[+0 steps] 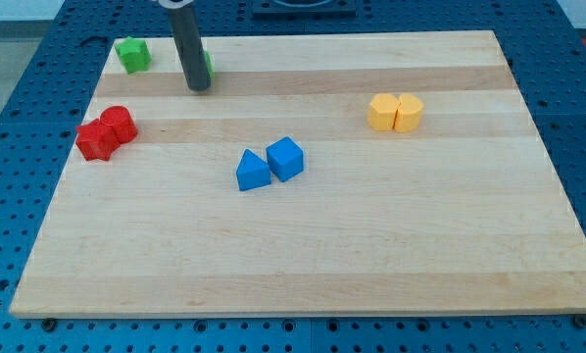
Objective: Move green circle to green star
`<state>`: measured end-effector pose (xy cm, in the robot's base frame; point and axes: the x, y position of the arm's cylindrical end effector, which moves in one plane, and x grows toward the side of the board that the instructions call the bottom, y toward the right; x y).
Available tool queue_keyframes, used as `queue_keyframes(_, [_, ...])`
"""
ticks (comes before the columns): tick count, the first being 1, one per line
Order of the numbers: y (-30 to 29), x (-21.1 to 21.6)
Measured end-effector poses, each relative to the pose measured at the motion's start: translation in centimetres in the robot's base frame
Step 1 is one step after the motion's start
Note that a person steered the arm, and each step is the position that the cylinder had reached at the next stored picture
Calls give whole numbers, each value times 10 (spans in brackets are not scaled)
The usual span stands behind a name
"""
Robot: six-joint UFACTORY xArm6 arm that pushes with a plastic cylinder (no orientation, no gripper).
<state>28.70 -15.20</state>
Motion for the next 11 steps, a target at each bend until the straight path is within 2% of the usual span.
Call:
queue_keyframes(1, [0,-27])
queue_keyframes(2, [0,-27])
queue_keyframes(3, [29,-13])
queue_keyframes(4, [70,-39])
queue_keyframes(5, [77,-80])
queue_keyframes(7, [36,-85])
queue_keyframes(11, [-5,-60])
